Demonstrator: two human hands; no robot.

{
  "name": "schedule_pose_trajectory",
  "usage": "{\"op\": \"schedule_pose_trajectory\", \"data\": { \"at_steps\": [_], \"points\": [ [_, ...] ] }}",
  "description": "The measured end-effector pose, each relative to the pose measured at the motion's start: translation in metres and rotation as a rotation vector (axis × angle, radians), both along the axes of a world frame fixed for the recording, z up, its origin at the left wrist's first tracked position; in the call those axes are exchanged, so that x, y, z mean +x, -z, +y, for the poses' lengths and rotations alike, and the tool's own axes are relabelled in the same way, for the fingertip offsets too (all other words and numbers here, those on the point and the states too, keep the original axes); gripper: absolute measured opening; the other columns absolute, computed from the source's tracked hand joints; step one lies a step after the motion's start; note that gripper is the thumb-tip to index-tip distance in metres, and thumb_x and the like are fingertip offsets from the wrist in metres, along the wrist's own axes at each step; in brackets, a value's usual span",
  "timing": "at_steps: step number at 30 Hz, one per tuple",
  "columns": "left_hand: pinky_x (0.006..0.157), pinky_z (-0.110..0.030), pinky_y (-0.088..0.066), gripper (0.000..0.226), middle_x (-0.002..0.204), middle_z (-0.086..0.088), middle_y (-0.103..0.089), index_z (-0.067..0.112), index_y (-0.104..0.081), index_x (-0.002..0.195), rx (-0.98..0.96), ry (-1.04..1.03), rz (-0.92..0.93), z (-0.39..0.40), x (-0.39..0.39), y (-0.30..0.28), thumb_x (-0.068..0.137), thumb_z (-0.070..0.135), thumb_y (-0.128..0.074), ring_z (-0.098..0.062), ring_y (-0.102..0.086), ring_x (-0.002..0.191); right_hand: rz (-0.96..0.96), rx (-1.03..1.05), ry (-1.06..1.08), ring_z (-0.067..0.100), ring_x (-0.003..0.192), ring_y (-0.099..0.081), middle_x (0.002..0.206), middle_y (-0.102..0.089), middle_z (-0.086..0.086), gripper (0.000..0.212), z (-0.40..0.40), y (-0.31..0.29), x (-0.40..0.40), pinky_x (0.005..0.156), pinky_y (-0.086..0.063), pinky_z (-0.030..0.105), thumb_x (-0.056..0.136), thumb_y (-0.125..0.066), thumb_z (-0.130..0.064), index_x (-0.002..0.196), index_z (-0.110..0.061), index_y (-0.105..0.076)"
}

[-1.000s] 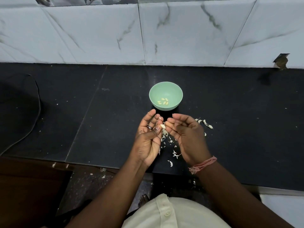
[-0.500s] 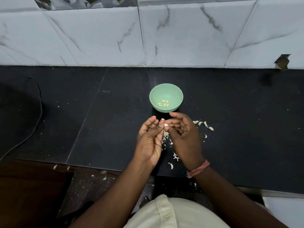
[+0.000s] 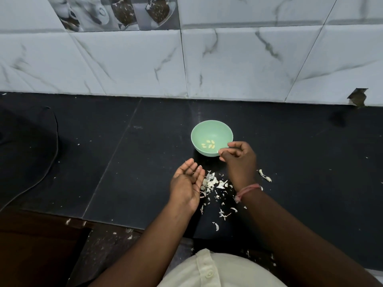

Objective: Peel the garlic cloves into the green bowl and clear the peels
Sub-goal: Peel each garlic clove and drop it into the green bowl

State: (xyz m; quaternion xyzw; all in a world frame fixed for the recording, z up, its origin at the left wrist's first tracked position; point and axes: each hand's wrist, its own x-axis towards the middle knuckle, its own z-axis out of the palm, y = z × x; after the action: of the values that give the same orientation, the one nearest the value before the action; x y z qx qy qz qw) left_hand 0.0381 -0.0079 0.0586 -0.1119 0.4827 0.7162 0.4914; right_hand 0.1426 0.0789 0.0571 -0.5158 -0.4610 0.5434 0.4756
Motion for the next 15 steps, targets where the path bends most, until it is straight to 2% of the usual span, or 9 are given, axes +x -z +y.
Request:
{"op": "schedule_pose_trajectory", "data": {
  "at_steps": [3, 6, 7, 10, 12, 15],
  "points": [
    [0.098, -0.040, -0.054, 0.053, 0.119, -0.019, -0.066, 0.000, -0.064, 0.115, -0.072, -0.006, 0.034, 0.010, -0.003, 0.005, 0.091, -0.023, -0.023, -0.031, -0.064, 0.114, -0.167, 0.083, -0.028, 0.014, 0.084, -0.071, 0.091, -0.072, 0.006, 0.027, 0.024, 0.007, -0.013, 0.080, -0.056, 0.022, 0.084, -0.066, 0.008, 0.102, -0.011, -0.061],
    [0.095, -0.038, -0.053, 0.057, 0.120, -0.017, -0.066, 0.003, -0.065, 0.113, -0.104, 0.012, 0.028, 0.015, -0.006, 0.006, 0.088, -0.023, -0.022, -0.027, -0.065, 0.107, -0.316, 0.175, -0.047, 0.014, 0.087, -0.069, 0.091, -0.070, 0.001, 0.032, 0.034, 0.011, -0.023, 0.075, -0.051, 0.011, 0.083, -0.056, 0.010, 0.104, -0.013, -0.064],
    [0.095, -0.038, -0.053, 0.059, 0.120, -0.017, -0.065, 0.003, -0.065, 0.114, -0.100, 0.023, 0.013, 0.016, -0.007, 0.007, 0.085, -0.024, -0.021, -0.027, -0.064, 0.107, -0.386, 0.203, -0.066, 0.012, 0.087, -0.068, 0.093, -0.071, 0.000, 0.035, 0.036, 0.011, -0.026, 0.075, -0.050, 0.011, 0.083, -0.054, 0.011, 0.106, -0.014, -0.065],
    [0.095, -0.039, -0.052, 0.053, 0.123, -0.018, -0.064, 0.002, -0.063, 0.118, -0.070, 0.064, -0.050, 0.017, -0.010, 0.008, 0.086, -0.018, -0.026, -0.030, -0.063, 0.112, -0.478, 0.243, -0.136, 0.011, 0.092, -0.068, 0.097, -0.073, -0.001, 0.046, 0.037, 0.016, -0.032, 0.089, -0.054, 0.029, 0.077, -0.049, 0.014, 0.108, -0.016, -0.067],
    [0.091, -0.038, -0.054, 0.040, 0.123, -0.018, -0.066, 0.003, -0.063, 0.123, -0.052, 0.098, -0.098, 0.017, -0.012, 0.009, 0.095, -0.004, -0.036, -0.031, -0.064, 0.115, -0.493, 0.237, -0.134, 0.009, 0.098, -0.068, 0.099, -0.074, -0.005, 0.053, 0.036, 0.020, -0.034, 0.097, -0.052, 0.038, 0.073, -0.046, 0.014, 0.107, -0.020, -0.067],
    [0.092, -0.037, -0.054, 0.036, 0.125, -0.017, -0.067, 0.005, -0.062, 0.127, -0.032, 0.161, -0.135, 0.018, -0.013, 0.012, 0.105, 0.022, -0.040, -0.030, -0.063, 0.119, -0.478, 0.254, -0.115, 0.008, 0.104, -0.067, 0.104, -0.074, -0.003, 0.051, 0.026, 0.016, -0.032, 0.098, -0.052, 0.035, 0.074, -0.043, 0.014, 0.107, -0.016, -0.069]
  ]
}}
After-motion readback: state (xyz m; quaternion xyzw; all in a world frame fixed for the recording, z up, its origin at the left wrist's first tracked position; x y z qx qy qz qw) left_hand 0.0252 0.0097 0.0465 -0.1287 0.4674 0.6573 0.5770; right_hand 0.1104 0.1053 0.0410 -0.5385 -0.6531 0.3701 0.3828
